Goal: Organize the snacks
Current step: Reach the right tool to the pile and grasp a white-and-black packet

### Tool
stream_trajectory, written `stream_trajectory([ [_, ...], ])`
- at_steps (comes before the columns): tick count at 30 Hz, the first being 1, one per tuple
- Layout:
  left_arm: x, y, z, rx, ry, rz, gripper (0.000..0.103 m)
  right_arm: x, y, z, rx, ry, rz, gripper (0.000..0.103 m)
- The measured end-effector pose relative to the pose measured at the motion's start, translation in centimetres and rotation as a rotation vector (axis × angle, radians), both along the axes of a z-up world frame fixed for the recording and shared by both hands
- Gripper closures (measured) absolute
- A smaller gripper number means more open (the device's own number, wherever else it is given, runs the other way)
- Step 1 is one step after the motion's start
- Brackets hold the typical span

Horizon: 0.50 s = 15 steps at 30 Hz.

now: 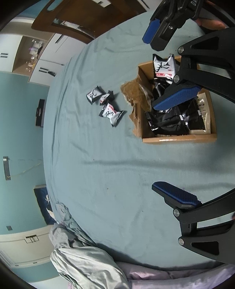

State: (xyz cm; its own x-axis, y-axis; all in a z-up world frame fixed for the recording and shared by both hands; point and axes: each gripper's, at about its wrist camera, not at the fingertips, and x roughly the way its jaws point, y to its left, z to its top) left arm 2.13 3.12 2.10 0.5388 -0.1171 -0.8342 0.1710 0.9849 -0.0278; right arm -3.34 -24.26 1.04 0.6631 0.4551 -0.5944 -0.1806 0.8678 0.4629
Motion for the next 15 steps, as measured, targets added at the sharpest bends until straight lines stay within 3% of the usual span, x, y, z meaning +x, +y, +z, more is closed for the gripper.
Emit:
stream_trajectory([
  [9, 0.7, 0.6, -0.6, 0.008, 0.035, 0.031, 0.021, 0.1, 0.1, 1.1, -0.132, -0.020, -0.107, 0.023],
  [15, 1.0, 0.8, -0.6, 0.003, 0.049, 0.040, 0.021, 1.7, -0.2, 1.4, -0.228, 0.050, -0.152, 0.023],
])
